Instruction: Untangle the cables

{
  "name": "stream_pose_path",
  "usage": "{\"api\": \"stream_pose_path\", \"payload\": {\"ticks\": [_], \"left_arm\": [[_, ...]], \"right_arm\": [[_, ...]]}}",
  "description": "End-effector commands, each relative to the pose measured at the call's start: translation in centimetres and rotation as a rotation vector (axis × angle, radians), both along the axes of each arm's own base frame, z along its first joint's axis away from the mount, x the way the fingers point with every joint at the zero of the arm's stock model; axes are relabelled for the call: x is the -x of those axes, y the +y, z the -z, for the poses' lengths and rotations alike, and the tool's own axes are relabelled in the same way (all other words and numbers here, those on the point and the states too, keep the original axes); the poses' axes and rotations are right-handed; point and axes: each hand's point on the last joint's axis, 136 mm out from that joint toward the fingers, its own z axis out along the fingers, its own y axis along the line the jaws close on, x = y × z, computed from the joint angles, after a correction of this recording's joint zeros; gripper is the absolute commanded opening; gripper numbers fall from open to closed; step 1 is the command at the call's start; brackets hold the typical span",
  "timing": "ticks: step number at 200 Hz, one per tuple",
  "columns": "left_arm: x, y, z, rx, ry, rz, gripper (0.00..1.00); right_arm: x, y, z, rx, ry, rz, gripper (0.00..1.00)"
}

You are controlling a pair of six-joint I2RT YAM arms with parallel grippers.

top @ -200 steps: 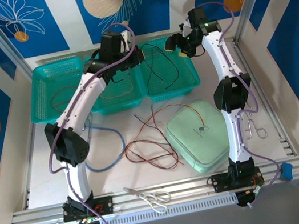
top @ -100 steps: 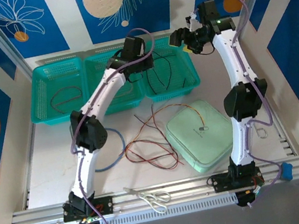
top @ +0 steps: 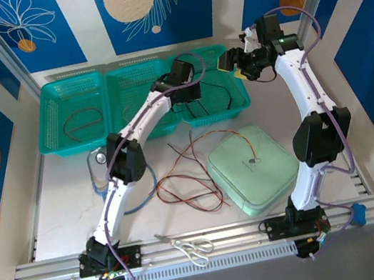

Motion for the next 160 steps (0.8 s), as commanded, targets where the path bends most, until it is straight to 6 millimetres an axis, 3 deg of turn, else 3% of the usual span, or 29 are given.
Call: {"api": "stream_pose_path", "payload": {"ticks": [1,20,73,97,160], "left_arm": [[0.9,-1.3,0.3,0.014,0.022,0.035,0.00],[0.9,-1.4,0.1,0.014,0.016,0.034,0.00],[1.0,-0.6,-3.6,-0.015,-0.059,0.009,0.44],[1.2,0.0,-6.1,-0.027,-0.104,-0.007,0.54],[2.7,0.4,-13.7,0.026,-0.224,0.016,0.58]], "right_arm": [[0.6,0.5,-1.0,-0.037,-0.034,-0.022,0.76],[0.7,0.3,-0.6,-0.034,-0.023,-0.021,0.75],[1.0,-0.2,-0.5,-0.038,-0.023,-0.012,0.75],[1.2,-0.5,-0.6,-0.039,-0.027,-0.004,0.75],[2.6,-1.2,-0.5,-0.014,-0.007,0.046,0.73]]}}
